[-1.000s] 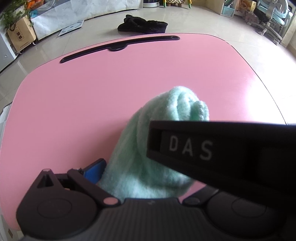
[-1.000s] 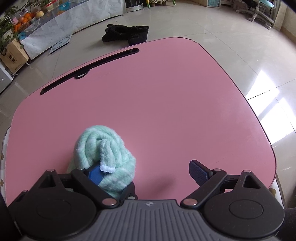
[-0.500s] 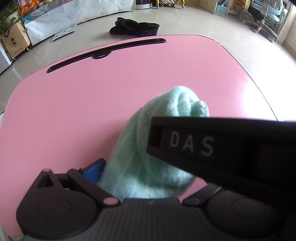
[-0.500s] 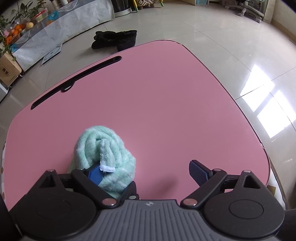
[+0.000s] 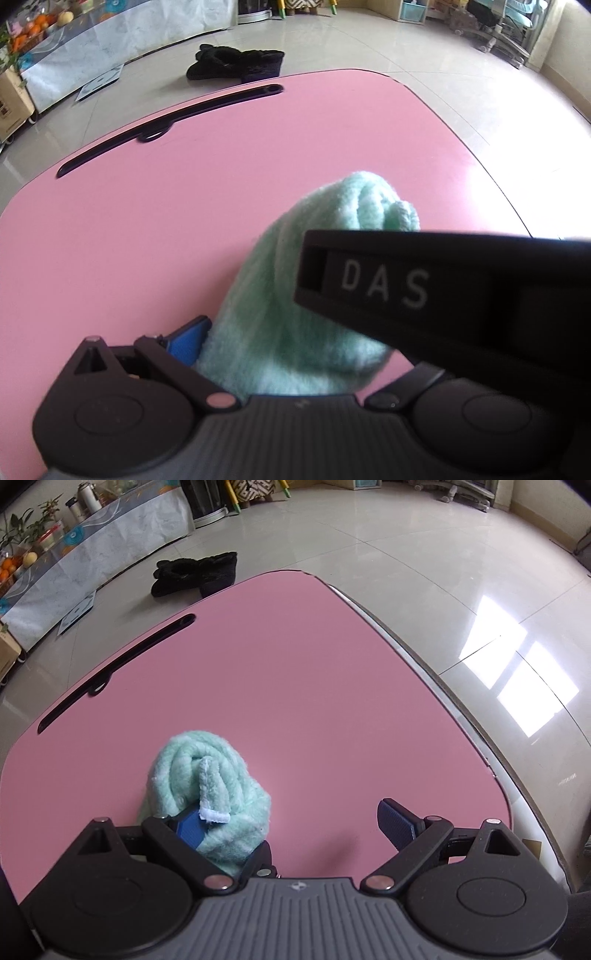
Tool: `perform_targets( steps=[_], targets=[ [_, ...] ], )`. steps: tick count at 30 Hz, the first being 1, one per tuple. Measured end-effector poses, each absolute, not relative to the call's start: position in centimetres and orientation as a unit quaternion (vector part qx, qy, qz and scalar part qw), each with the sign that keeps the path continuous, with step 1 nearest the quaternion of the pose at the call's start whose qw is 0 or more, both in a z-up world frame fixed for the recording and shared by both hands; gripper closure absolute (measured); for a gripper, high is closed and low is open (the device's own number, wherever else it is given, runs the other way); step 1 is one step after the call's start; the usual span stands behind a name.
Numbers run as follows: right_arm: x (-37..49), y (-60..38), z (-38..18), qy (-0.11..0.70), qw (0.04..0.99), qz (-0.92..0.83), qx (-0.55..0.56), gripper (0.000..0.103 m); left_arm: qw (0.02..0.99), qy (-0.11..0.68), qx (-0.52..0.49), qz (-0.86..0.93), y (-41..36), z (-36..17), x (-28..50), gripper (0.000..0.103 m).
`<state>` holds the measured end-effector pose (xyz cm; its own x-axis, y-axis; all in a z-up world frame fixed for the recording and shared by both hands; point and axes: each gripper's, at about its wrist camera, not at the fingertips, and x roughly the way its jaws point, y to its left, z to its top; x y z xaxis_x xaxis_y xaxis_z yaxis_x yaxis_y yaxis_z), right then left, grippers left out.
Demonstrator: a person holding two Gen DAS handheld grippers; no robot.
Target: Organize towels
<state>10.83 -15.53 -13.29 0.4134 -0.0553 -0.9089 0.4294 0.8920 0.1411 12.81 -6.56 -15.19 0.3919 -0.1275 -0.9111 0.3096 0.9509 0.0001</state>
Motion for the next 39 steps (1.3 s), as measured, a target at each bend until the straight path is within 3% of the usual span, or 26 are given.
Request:
perform_targets(
  steps=[13, 39],
  targets=[
    [10.3, -17.0, -13.0, 0.518, 0.816, -0.175, 0.188, 0.010, 0.826, 0.533, 0.100, -0.156, -7.7, -15.3, 12.5, 0.000],
    [9.4, -11.2, -13.1, 0.536, 0.830, -0.083, 0.126, 0.010, 0.826, 0.547, 0.076, -0.109, -1.8, -14.7, 9.8, 0.000]
  ],
)
